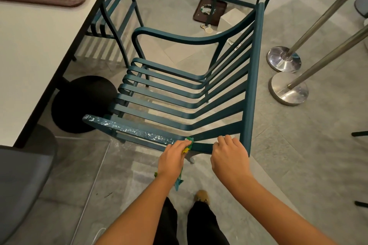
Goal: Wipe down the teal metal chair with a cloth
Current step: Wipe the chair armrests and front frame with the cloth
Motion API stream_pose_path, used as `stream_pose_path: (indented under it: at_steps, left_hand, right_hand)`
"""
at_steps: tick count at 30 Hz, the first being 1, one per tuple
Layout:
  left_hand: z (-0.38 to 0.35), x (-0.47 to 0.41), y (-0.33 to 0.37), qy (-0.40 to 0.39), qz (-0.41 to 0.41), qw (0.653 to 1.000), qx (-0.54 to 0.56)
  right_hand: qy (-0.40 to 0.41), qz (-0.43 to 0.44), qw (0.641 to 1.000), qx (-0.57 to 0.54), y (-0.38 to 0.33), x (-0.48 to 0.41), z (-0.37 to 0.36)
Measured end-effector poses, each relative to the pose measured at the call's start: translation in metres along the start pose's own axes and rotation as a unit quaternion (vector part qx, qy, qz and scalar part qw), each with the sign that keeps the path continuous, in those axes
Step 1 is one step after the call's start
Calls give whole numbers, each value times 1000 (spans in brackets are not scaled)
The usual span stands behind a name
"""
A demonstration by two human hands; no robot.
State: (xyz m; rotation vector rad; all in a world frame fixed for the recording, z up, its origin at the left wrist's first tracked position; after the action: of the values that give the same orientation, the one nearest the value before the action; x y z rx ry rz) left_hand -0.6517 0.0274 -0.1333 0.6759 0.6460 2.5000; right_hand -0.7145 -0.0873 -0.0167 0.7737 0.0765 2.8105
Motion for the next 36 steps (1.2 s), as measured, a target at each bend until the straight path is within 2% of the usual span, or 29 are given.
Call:
stream_pose_path:
  at_steps: [7,11,18,22,31,36]
  left_hand:
    - [7,3,5,14,-30,995,94]
    - [-2,12,26,21,-86,992,93]
    - [-10,11,23,47,-91,991,89]
    - [-8,3,2,30,-42,997,49]
    - [-2,-8,-19,0,-1,1000,0]
    - [10,-9,-20,10,15,999,49]
  right_hand:
    - [-1,-27,1000,-1,-9,-5,3]
    - [-12,-26,1000,-8,-16,-11,0]
    - [-8,-29,999,-43,-16,-16,-9]
    - [-4,-29,998,-50,-16,-18,-9]
    - [-10,-33,998,-51,-17,-22,-11]
    - [-14,-29,998,-50,-21,-26,-13]
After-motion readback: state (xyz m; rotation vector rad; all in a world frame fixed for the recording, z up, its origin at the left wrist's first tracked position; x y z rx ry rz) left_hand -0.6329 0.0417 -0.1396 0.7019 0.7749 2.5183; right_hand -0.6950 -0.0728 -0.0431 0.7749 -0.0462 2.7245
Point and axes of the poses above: each hand's wrist, its own x-axis away from the middle knuckle, its own z-axis out of the back of the hand, y = z × x, the point moved 4 cm from there along -x, towards the middle knuckle, and after that the axes turned 2 degrees about -x, right-handed, at the moved point
